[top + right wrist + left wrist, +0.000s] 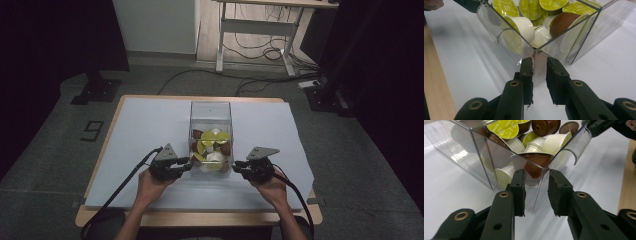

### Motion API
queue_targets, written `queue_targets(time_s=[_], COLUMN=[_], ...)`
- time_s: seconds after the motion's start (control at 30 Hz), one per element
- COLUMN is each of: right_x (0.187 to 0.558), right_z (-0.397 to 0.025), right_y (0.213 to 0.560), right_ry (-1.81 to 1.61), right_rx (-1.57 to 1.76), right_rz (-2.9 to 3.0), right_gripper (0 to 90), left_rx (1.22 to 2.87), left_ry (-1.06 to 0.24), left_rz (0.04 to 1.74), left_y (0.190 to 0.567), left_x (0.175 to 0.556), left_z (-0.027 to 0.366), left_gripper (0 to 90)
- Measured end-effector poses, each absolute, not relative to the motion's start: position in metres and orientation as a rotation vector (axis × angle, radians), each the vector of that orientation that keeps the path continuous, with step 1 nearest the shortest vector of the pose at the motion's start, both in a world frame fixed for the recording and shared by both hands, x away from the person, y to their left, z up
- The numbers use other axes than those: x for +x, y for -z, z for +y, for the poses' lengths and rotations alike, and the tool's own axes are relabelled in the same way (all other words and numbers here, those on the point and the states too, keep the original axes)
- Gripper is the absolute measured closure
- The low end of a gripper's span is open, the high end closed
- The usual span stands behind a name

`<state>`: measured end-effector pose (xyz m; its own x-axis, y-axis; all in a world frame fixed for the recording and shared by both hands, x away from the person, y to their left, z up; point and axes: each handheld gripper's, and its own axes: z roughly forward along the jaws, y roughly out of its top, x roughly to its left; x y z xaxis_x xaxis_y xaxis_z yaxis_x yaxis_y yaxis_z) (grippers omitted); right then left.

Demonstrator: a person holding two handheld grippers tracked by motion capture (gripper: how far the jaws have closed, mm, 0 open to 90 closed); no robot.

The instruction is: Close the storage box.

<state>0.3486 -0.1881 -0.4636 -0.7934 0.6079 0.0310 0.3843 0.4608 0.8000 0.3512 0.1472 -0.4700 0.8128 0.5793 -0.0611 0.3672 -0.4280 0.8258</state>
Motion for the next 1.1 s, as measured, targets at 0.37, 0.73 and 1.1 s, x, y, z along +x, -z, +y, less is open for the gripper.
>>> queue_targets(time_s=[0.37,0.73,1.1], right_x=[0.348,0.358,0.371], right_z=[-0.183,-0.162,-0.15], right_y=[0.459,0.458,0.457], right_ry=[-1.319,-1.321,-1.315], right_rx=[0.834,0.799,0.824], right_rz=[2.463,2.505,2.511], right_gripper=[75.4,75.5,78.9], left_rx=[2.051,2.036,2.031], left_ry=[-0.308,-0.322,-0.322], left_rz=[0.723,0.741,0.747], left_y=[0.471,0.472,0.473], left_x=[0.362,0.371,0.374], left_z=[0.145,0.145,0.145], left_gripper=[67.9,68.2,68.1])
